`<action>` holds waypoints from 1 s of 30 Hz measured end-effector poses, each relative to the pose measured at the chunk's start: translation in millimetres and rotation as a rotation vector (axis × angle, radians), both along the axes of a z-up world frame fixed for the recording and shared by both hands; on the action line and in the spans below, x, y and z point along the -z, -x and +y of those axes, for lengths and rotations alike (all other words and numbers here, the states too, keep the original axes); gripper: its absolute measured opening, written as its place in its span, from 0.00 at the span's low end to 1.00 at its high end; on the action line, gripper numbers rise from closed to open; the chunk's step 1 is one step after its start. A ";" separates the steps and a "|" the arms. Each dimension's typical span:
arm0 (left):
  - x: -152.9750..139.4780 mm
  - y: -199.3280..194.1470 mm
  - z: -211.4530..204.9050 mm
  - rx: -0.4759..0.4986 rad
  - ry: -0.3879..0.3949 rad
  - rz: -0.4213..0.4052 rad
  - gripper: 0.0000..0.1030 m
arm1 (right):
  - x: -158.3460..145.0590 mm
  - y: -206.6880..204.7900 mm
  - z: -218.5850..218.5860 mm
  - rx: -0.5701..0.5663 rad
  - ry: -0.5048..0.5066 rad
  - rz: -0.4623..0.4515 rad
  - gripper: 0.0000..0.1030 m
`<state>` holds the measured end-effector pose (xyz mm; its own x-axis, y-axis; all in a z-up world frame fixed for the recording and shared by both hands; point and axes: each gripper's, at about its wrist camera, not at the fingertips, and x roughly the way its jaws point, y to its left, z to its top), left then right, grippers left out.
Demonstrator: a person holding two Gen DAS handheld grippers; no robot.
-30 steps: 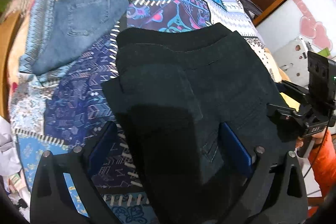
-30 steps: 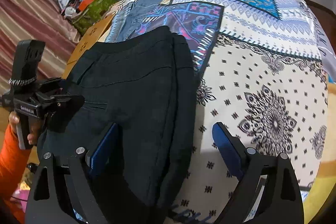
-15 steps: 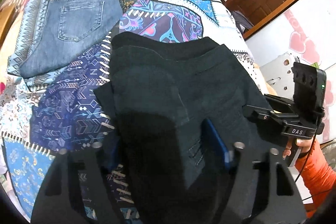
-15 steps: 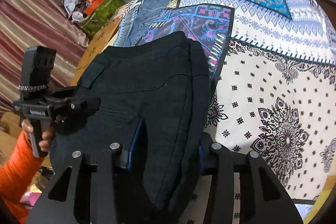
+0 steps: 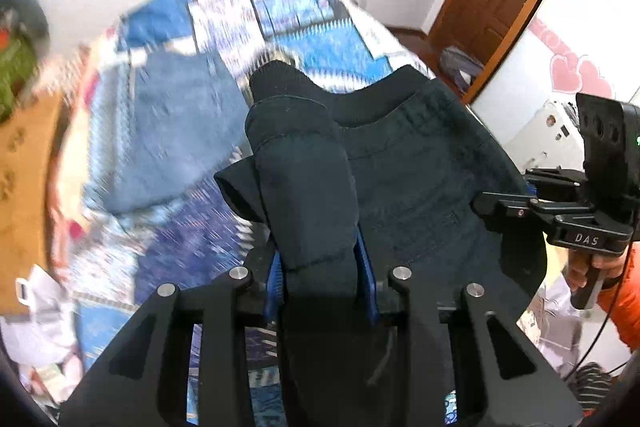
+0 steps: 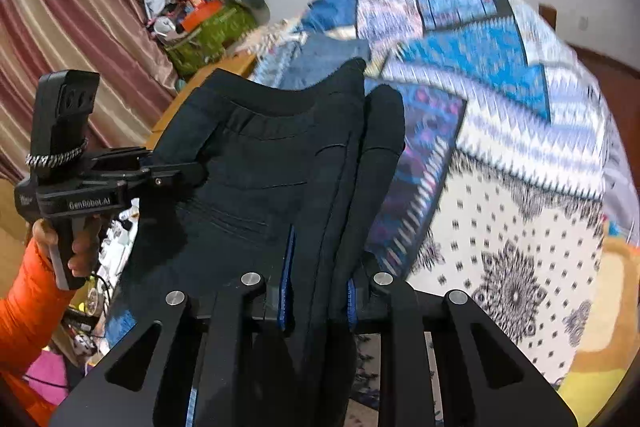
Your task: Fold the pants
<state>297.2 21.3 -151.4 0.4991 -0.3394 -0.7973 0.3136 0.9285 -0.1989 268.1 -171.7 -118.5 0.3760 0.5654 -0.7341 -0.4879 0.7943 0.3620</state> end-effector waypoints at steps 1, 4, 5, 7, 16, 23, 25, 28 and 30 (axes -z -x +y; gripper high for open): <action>-12.2 2.3 4.2 -0.009 -0.010 -0.035 0.31 | -5.2 -2.2 2.9 -0.003 0.000 -0.010 0.18; -39.5 2.2 19.9 -0.038 -0.008 -0.106 0.31 | -29.2 -13.9 17.6 -0.014 -0.015 -0.062 0.17; -45.7 1.1 25.6 -0.047 -0.004 -0.121 0.31 | -35.1 -16.7 21.2 -0.015 -0.017 -0.080 0.17; -63.0 -5.1 39.6 -0.073 -0.002 -0.162 0.31 | -48.4 -24.8 27.9 -0.017 -0.032 -0.119 0.17; -95.6 -53.9 93.3 -0.190 -0.001 -0.289 0.31 | -76.2 -68.9 75.5 -0.026 -0.099 -0.225 0.17; -65.4 -116.0 126.9 -0.275 0.012 -0.253 0.31 | -48.9 -119.8 106.2 -0.014 -0.113 -0.206 0.17; -49.9 -134.3 132.6 -0.296 -0.002 -0.233 0.31 | -37.0 -132.4 114.8 -0.006 -0.113 -0.186 0.17; -25.4 -160.5 138.6 -0.314 -0.023 -0.205 0.31 | -14.0 -155.3 129.9 0.003 -0.093 -0.157 0.17; -10.2 -173.7 140.4 -0.321 -0.038 -0.190 0.31 | 1.6 -169.8 137.7 0.009 -0.077 -0.135 0.16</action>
<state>470.9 161.7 -141.3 0.7153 -0.1141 -0.6894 0.0336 0.9911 -0.1291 437.9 -34.0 -120.1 0.4741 0.6142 -0.6309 -0.5289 0.7715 0.3536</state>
